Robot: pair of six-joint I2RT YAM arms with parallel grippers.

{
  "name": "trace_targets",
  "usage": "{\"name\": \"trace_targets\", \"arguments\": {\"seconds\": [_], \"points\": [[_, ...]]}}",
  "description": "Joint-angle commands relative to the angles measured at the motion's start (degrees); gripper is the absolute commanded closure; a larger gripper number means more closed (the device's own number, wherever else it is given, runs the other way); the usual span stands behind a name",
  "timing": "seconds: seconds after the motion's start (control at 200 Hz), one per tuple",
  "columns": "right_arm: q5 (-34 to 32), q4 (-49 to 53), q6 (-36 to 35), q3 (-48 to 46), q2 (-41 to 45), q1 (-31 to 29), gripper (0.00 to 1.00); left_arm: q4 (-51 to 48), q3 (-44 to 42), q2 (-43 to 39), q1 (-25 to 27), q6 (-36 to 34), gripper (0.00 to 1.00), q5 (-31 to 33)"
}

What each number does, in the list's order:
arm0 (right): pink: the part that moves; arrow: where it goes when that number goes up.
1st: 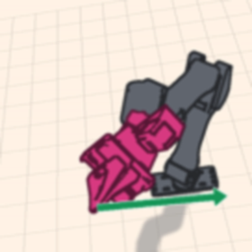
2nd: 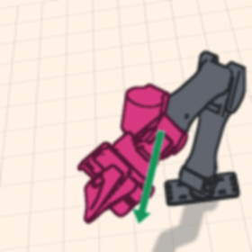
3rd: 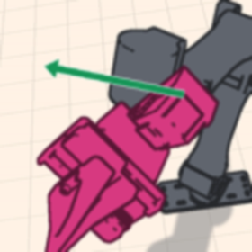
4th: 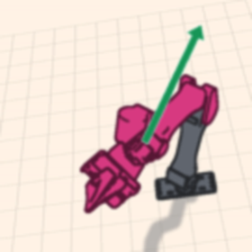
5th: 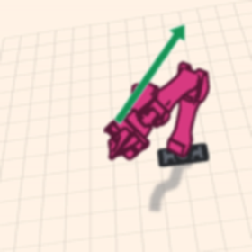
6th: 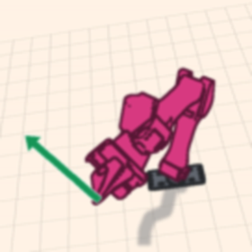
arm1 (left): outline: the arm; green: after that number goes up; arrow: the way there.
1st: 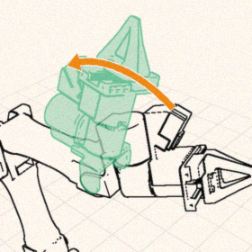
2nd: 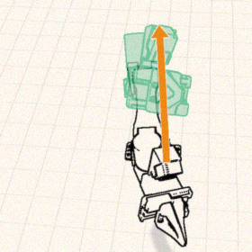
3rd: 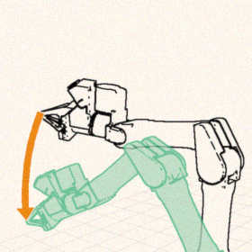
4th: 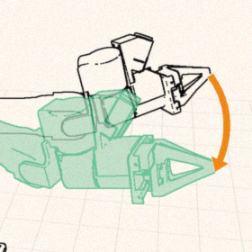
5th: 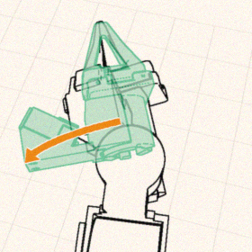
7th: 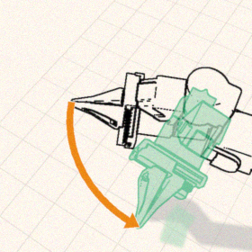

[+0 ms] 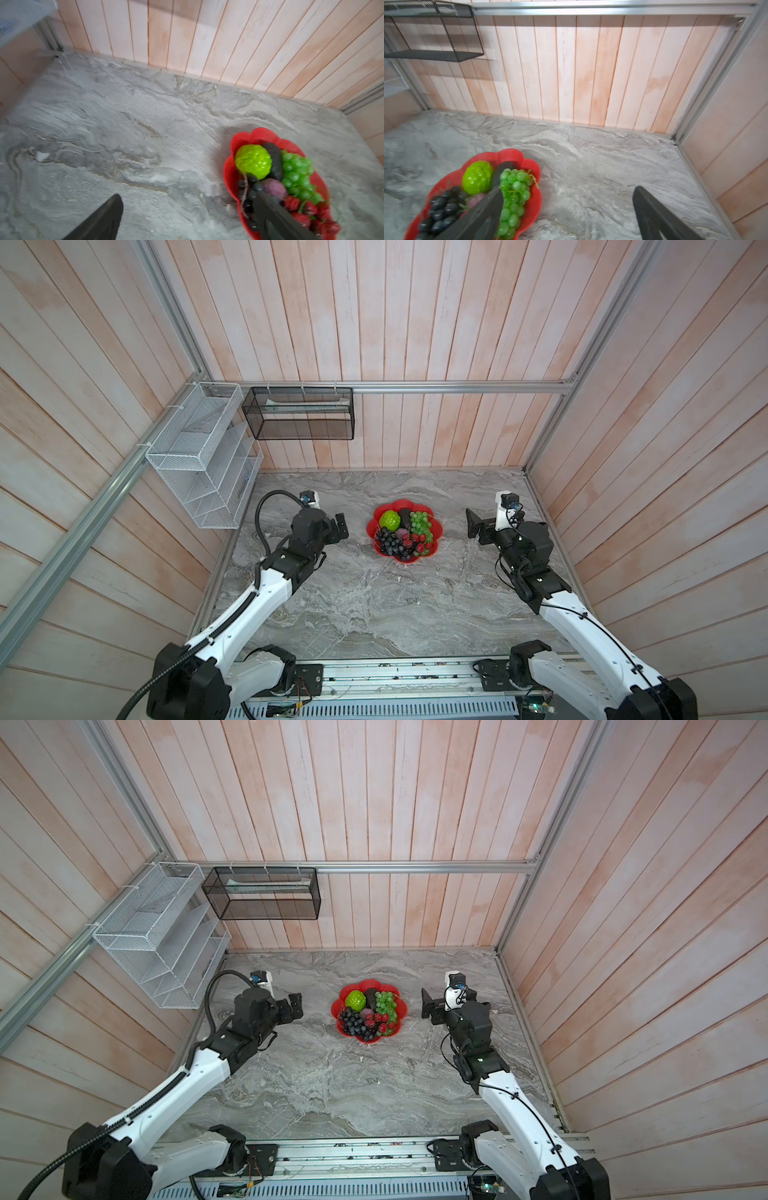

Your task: Place and organize the fake fruits in the fruit bowl

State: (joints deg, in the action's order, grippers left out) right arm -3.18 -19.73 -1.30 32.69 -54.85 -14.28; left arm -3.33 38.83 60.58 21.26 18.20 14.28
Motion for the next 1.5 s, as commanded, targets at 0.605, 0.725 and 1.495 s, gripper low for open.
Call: {"name": "trace_targets", "arguments": {"seconds": [0.605, 0.725, 1.495], "points": [[3.69, -51.02, 2.05, -22.99, -24.87, 16.33, 0.02, 66.51, -24.48, 21.97, -18.98, -17.69, 0.00, -4.57], [4.93, -66.17, 2.43, -24.07, -35.88, 16.65, 0.02, 72.89, -24.22, 29.34, -18.99, -17.63, 0.00, -3.83], [6.74, -49.37, 2.69, -18.62, -32.31, 17.89, 0.02, 68.00, -22.70, 27.99, -20.46, -16.00, 0.00, -5.49]]}}
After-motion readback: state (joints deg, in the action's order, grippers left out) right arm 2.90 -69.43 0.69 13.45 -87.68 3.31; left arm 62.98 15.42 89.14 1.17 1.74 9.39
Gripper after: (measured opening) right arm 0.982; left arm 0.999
